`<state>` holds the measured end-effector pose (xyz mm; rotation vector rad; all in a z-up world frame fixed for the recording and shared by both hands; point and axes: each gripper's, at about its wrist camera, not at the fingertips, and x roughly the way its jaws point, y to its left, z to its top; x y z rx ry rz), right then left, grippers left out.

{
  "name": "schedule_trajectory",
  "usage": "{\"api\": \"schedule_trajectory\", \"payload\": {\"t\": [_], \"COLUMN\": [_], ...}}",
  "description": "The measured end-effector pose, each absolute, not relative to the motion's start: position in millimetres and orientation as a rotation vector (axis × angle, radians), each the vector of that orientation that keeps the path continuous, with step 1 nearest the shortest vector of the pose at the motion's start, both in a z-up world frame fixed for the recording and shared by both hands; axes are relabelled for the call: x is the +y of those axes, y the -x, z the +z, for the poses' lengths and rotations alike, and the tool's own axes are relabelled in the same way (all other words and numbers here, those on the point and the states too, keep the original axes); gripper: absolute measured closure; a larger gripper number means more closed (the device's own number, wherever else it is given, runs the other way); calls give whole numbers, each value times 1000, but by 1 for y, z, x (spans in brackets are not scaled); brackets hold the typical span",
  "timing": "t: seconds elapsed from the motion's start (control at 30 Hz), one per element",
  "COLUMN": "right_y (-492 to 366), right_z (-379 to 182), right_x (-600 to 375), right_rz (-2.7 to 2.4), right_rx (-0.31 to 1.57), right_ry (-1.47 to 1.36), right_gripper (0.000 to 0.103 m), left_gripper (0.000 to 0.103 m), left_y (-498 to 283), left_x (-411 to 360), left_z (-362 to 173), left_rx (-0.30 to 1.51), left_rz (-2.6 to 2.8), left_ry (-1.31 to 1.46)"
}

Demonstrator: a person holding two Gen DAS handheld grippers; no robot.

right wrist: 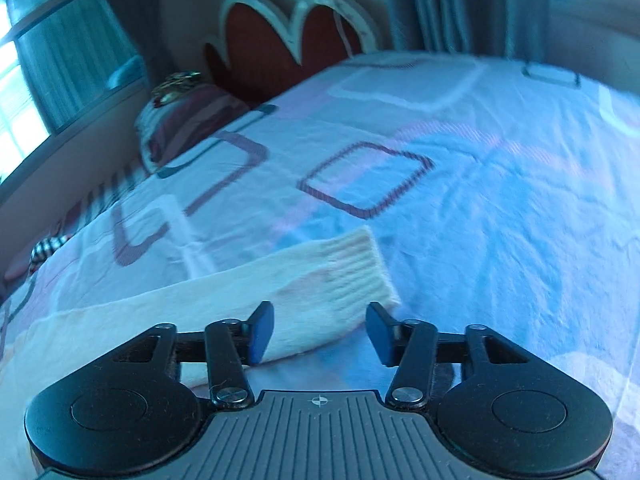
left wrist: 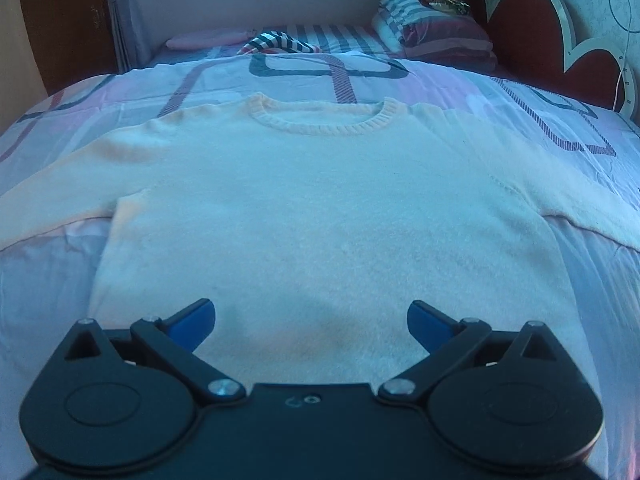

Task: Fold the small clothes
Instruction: 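Reach the right gripper to a sleeve cuff and close on it, then carry the held sleeve across the sweater body and open the right gripper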

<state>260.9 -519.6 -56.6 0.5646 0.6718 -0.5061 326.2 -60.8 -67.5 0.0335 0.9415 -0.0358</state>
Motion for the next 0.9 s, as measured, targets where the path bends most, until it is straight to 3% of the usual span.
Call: {"api": "schedule_trajectory", "payload": {"t": [0.3, 0.33, 0.4, 0.47, 0.9], "right_y": [-255, -257, -262, -269, -335], "right_z": [-71, -71, -72, -74, -25], "right_x": [-538, -539, -539, -537, -450], "right_rz": [-507, -506, -518, -554, -450], "right_rx": [648, 639, 636, 652, 640], "right_ry": [-750, -769, -787, -753, -419], "right_gripper": [55, 60, 89, 98, 100], "left_gripper": [1, 1, 1, 1, 5], "left_y": [-351, -353, -354, -356, -373], "left_x": [-55, -53, -45, -37, 44], "left_z": [-55, -54, -52, -52, -71], "left_rx": [912, 909, 897, 885, 920], "left_rz": [-42, -38, -32, -3, -21], "left_ry": [-23, -21, -22, -56, -39]}}
